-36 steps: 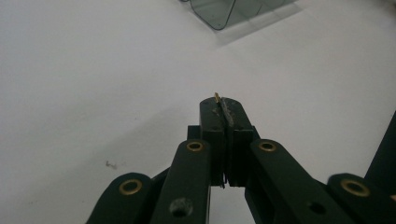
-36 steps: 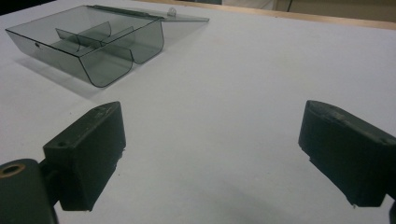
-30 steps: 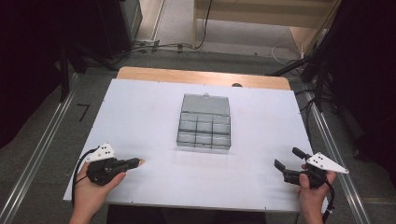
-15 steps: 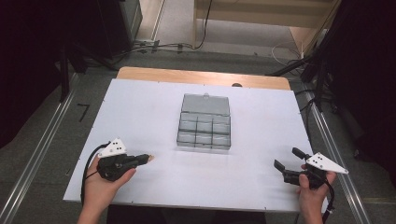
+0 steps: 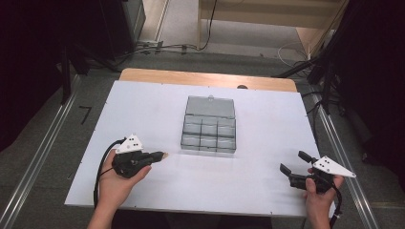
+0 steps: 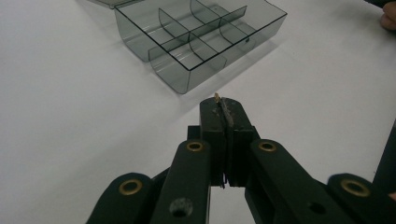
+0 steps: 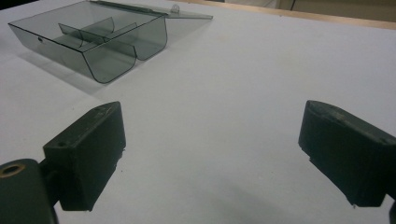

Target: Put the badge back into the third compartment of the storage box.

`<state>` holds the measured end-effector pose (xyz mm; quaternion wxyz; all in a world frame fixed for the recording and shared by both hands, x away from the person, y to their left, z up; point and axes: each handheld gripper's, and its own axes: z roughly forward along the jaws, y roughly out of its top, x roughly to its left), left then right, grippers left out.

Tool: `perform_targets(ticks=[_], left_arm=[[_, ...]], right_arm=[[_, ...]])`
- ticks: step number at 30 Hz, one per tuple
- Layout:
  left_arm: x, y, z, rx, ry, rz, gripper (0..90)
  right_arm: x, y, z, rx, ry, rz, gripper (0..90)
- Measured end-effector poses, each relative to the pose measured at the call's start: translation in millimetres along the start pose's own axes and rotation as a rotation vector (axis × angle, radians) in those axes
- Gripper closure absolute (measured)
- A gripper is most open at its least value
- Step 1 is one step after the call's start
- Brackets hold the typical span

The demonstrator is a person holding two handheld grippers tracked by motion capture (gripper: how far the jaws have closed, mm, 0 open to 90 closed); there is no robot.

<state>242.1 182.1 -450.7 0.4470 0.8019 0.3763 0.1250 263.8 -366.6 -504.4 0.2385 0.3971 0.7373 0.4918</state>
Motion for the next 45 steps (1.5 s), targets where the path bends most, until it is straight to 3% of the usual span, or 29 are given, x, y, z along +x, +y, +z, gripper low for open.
perform_targets(ticks=[20, 45], left_arm=[[-4.8, 29.2, 19.6, -0.011, -0.017, 0.017, 89.9], [-12.5, 65.4, 48.9, 0.011, -0.032, 0.083, 89.9]], right_arm=[[-0.1, -0.1, -0.1, 0.0, 0.006, -0.001, 5.9], [-0.1, -0.1, 0.0, -0.001, 0.01, 0.002, 5.9]])
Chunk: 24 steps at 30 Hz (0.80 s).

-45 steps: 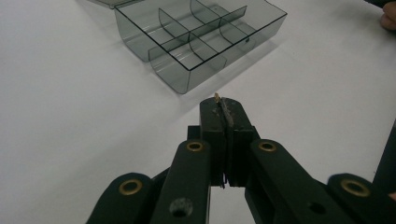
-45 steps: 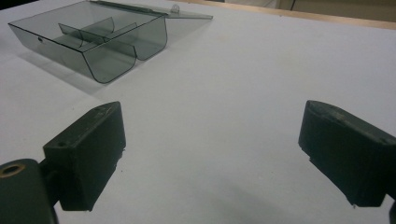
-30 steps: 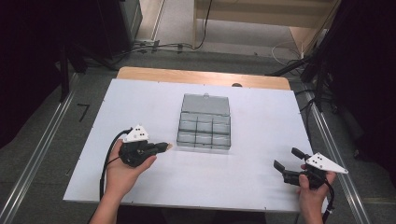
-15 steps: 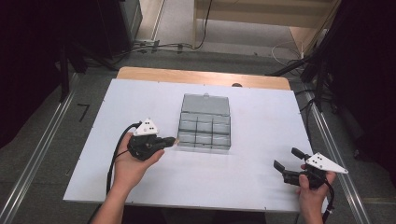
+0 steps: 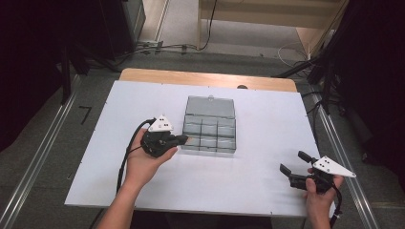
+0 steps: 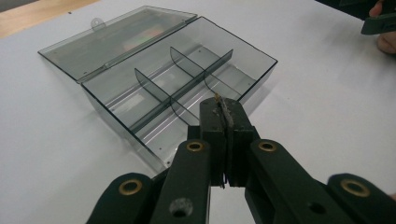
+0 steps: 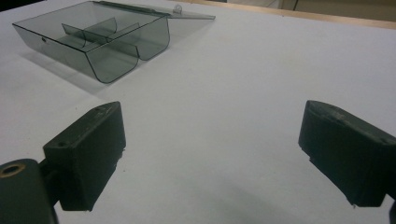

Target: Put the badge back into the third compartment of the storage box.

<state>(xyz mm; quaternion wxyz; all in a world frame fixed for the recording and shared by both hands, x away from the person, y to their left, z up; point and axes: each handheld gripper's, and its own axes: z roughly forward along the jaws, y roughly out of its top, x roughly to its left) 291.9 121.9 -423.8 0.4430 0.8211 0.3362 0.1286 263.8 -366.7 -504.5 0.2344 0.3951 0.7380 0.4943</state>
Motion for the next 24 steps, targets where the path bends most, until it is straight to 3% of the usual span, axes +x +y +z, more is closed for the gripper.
perform_targets(ticks=[24], left_arm=[[-3.6, 22.6, 26.0, 0.01, -0.026, 0.028, 89.9]], right_arm=[[0.1, 0.0, 0.0, -0.001, 0.003, -0.002, 5.9]])
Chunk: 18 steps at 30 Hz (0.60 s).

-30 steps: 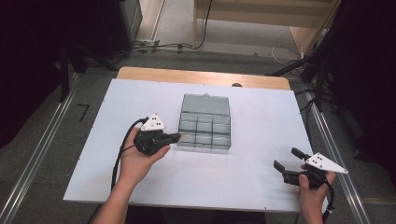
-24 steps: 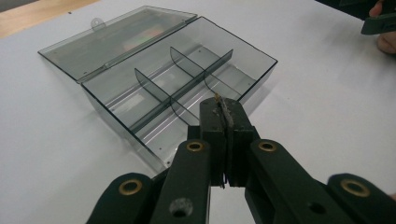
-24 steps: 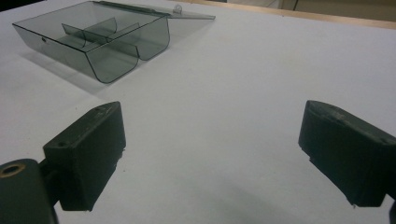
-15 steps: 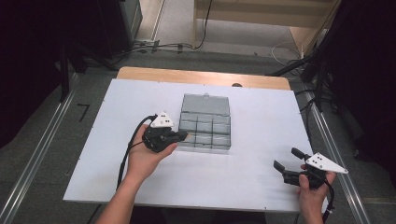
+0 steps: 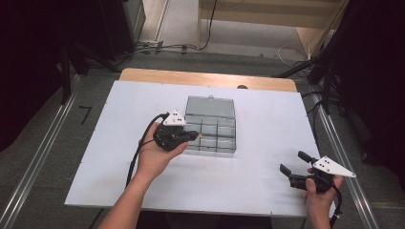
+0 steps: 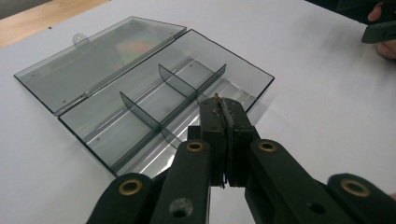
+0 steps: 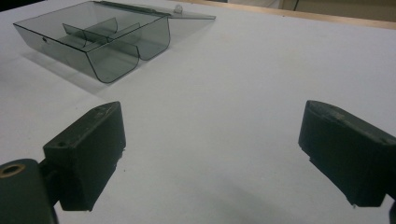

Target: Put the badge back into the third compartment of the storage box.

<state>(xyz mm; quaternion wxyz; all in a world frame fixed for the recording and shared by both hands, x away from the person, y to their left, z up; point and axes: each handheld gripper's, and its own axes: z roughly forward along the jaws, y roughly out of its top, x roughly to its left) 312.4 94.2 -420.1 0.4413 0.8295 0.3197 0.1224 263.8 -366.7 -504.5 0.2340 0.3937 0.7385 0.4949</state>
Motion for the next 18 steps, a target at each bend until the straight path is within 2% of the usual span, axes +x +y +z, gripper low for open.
perform_targets(ticks=[18], left_arm=[[0.9, 16.9, 25.5, -0.003, -0.035, -0.002, 89.9]], right_arm=[[-0.1, -0.1, -0.4, -0.001, 0.003, -0.002, 5.9]])
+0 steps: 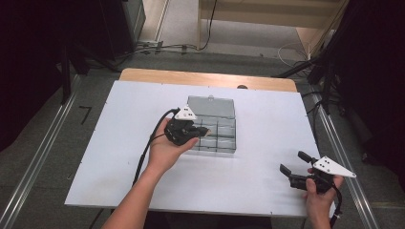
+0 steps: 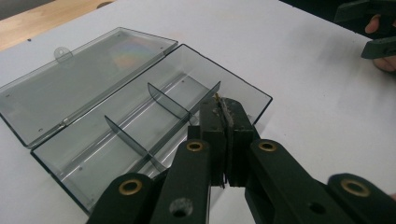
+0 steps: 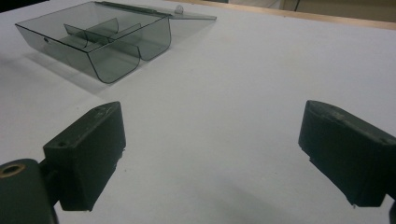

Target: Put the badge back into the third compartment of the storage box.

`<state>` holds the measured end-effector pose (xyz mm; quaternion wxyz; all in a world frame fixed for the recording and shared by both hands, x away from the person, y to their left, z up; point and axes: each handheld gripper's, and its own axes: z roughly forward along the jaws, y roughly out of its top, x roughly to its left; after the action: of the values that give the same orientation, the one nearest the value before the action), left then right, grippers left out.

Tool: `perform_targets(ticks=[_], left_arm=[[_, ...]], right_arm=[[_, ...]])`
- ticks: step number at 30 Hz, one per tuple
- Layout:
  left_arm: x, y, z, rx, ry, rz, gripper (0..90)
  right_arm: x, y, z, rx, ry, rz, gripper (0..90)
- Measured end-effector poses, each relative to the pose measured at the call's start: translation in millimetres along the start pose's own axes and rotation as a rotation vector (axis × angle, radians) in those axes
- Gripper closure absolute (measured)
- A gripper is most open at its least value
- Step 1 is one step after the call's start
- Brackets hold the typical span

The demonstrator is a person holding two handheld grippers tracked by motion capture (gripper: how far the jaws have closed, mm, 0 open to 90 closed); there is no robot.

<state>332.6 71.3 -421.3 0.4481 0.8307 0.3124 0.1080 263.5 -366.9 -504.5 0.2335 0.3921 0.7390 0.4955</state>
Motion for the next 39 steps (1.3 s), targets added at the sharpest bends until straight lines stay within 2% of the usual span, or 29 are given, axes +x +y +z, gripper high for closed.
perform_targets(ticks=[21, 30, 39], left_arm=[[8.4, 18.1, 32.6, -0.006, -0.024, -0.025, 89.9], [10.8, 27.3, 45.0, 0.008, -0.016, -0.011, 89.9], [13.0, 30.3, 56.3, 0.013, -0.012, -0.021, 89.9]], right_arm=[[1.0, -0.4, -0.5, 0.001, 0.0, -0.011, 5.9], [0.7, -0.5, -0.9, -0.002, 0.006, -0.01, 5.9], [0.3, -0.5, -1.2, -0.006, 0.01, -0.006, 5.9]])
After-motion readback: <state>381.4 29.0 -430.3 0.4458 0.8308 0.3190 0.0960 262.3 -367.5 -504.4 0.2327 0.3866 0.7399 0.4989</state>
